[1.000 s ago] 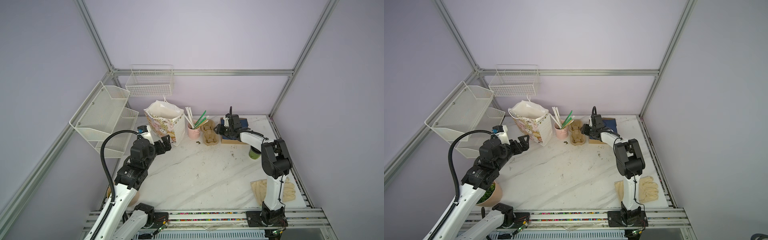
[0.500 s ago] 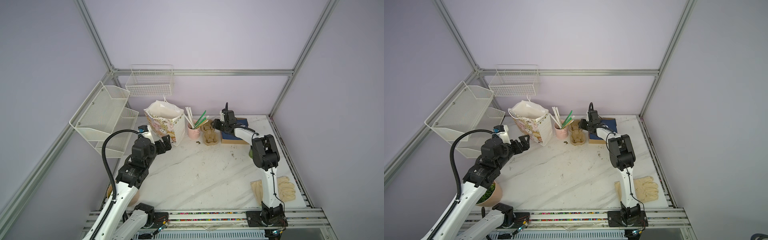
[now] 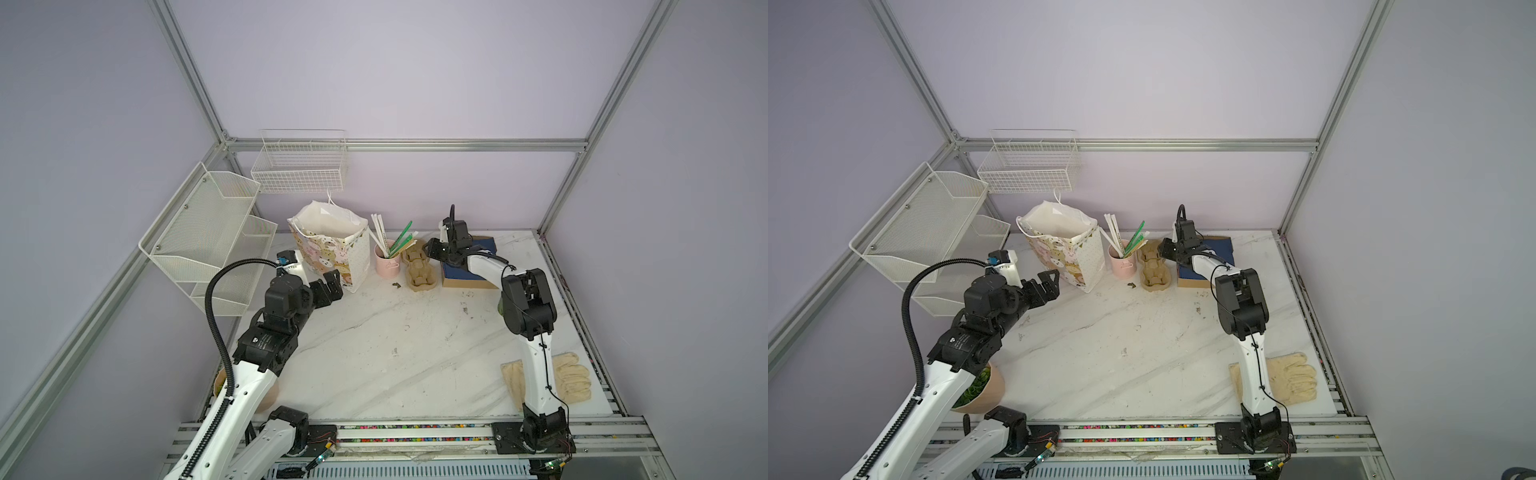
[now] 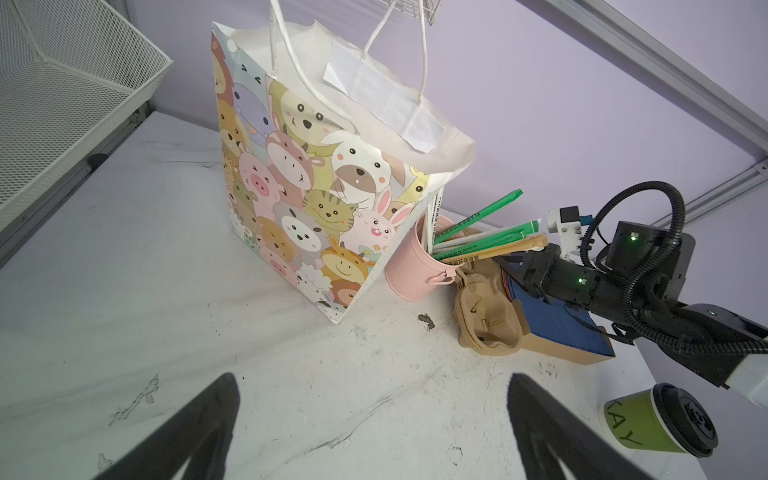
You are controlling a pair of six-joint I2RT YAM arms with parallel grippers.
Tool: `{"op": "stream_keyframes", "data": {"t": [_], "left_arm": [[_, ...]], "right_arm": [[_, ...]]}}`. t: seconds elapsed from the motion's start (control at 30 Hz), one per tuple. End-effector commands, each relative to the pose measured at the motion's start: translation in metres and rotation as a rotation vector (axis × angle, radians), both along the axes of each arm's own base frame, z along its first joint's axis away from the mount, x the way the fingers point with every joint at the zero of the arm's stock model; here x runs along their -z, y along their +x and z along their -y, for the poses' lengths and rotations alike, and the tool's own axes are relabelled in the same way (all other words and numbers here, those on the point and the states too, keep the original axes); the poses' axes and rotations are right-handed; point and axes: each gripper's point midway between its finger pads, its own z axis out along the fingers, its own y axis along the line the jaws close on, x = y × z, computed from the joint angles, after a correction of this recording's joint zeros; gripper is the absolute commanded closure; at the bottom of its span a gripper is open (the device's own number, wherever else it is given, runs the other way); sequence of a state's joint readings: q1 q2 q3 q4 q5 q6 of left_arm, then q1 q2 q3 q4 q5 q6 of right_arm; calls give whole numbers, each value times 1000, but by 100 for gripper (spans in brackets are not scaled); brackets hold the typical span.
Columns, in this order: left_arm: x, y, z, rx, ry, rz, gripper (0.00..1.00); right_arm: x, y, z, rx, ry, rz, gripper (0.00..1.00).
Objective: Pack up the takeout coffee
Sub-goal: 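Lift the top tan cup carrier off the stack with right gripper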
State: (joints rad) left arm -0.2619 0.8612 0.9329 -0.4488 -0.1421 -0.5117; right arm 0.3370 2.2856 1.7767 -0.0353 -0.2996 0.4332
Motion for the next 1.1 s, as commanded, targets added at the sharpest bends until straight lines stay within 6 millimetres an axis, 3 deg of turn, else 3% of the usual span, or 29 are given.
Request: {"op": "stream_keyframes", "data": {"t": [0.0,0.2,0.6,1.07], "left_arm": [[7,4,-1,-4,1,7,0],[7,3,-2,-6,2,8,0],[10,5,-2,-9,2,-3,0],[11,6,-3,-8,-2,-7,0]], "right_arm": [[0,3,-3,-10,-10,7,63],[-2,3,-6,-26,0,14,65],[12,0,-7,-52,-6,-7,71],[-6,-1,0,-32,-10,24,83]]}}
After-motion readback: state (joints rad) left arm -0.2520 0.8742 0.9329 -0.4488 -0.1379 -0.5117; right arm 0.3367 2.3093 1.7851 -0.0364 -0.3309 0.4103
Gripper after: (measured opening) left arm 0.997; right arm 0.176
